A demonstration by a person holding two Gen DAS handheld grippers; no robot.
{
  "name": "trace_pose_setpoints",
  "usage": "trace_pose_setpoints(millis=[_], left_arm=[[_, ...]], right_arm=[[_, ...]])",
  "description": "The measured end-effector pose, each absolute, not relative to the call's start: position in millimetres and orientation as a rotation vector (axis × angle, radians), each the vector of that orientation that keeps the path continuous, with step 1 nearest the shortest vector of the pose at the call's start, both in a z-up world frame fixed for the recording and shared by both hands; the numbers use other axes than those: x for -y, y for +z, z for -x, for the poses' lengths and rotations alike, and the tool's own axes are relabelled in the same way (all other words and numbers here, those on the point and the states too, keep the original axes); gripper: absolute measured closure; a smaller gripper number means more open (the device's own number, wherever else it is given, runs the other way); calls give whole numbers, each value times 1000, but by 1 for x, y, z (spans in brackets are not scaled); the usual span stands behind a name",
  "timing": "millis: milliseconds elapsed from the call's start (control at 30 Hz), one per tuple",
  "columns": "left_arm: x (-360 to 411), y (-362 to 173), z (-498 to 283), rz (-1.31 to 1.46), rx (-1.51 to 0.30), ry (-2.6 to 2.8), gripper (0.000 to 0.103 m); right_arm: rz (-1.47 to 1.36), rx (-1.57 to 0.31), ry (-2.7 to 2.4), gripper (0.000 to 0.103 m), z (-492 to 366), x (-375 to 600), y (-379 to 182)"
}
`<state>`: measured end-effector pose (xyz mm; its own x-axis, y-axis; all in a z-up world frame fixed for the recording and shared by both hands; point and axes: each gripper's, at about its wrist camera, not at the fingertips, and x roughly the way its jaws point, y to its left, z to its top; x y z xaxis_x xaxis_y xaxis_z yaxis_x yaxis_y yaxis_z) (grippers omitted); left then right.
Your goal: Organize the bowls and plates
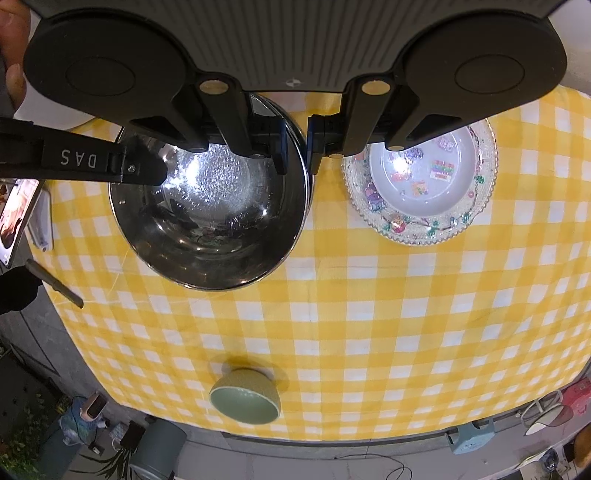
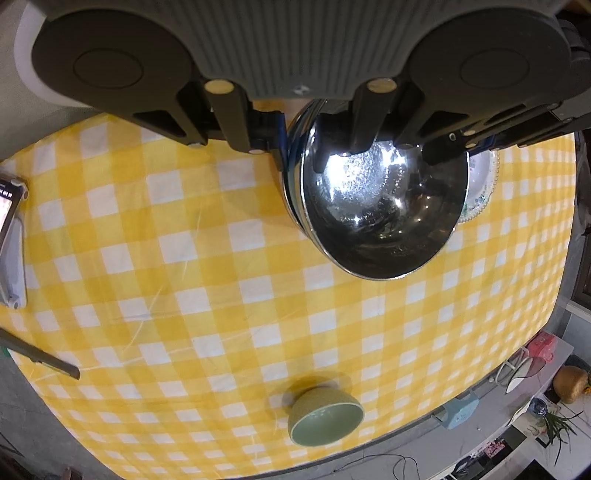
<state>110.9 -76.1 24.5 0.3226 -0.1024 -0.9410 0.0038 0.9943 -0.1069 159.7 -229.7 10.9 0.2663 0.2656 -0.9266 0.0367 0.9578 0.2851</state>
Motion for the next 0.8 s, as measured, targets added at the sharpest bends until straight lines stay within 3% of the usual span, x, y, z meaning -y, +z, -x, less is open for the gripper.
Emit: trace_pose_setpoints(millis=[600,700,800], left_arm=[[88,19,-112,-49,-1245,-111,88],[85,17,-112,-51,-1250,-122,88],[85,17,-111,-57,-1249,-131,88]], right_arm=[[-249,-1276,151,92,-159,229,16],[-225,-1255,146,100,-157,229,20],[-218,-1245,150,100,-157,231,22]])
